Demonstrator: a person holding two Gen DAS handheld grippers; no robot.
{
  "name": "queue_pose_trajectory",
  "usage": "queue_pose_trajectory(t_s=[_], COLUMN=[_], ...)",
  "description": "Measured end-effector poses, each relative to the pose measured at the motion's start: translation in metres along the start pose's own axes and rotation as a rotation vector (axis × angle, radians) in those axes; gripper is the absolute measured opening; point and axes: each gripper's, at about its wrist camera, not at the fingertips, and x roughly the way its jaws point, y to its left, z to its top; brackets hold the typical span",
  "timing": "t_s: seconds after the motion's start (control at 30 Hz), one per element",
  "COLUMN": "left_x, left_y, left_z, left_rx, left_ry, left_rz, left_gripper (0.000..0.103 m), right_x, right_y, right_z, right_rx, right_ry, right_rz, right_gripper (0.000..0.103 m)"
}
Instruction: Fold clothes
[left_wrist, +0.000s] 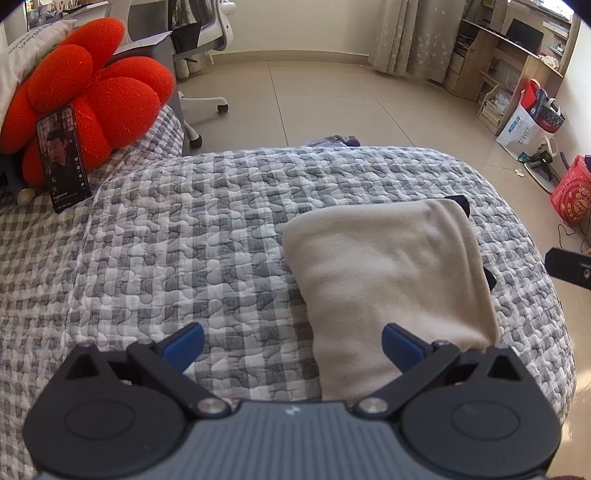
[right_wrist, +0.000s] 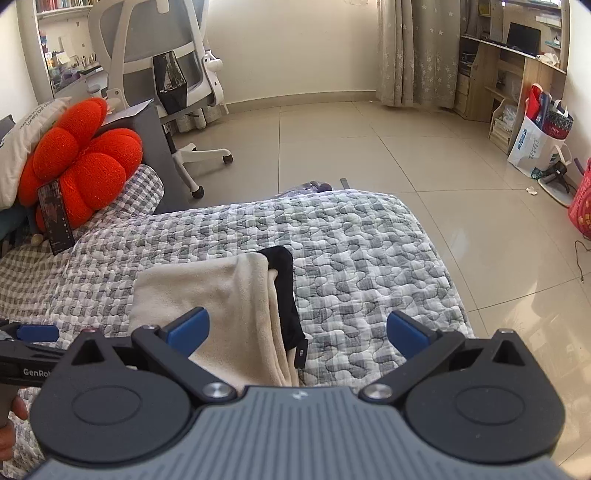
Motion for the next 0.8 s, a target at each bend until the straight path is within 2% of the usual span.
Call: queue_pose_trajectory(t_s=[0.17,0.37,0.43,0.5,0.6,0.8], left_x=[0.011,0.022,0.026,0.031,0.037,0.054], left_y=[-0.002,-0.008,-0.006,-0.002,0.003,0.013], left_z=[-0.007,-0.008,-0.008,-0.009,-0.010,-0.011], left_rx=[-0.031,-0.008,-0.019,-0.031,-0.049,-0.105], left_ry=[0.026,0.019,0.019,0.027,0.027,0.055], left_rz=[0.034,0.033,0.006,-0.014,-0.059,-0.159], left_gripper=[0.103,0.103,0.103,0.103,0.103,0.103], right_x=[0.014,0.048,0.058,0.064,0.072,0.088], right_y=[0.016,0.004,0.003,0.004,0.001,-0.019], right_z=[0.003,-0.020,-0.024,-0.026,-0.027,-0.029], right_rx=[-0.057,0.024,0.044,0.013,0.013,0.121], right_ry=[0.040,0.147,0.166,0.169,0.150,0.166], right_rz=[-0.008,0.094,0.107,0.092,0.133,0.205], right_gripper=[0.103,0.103,0.103,0.103,0.103,0.103])
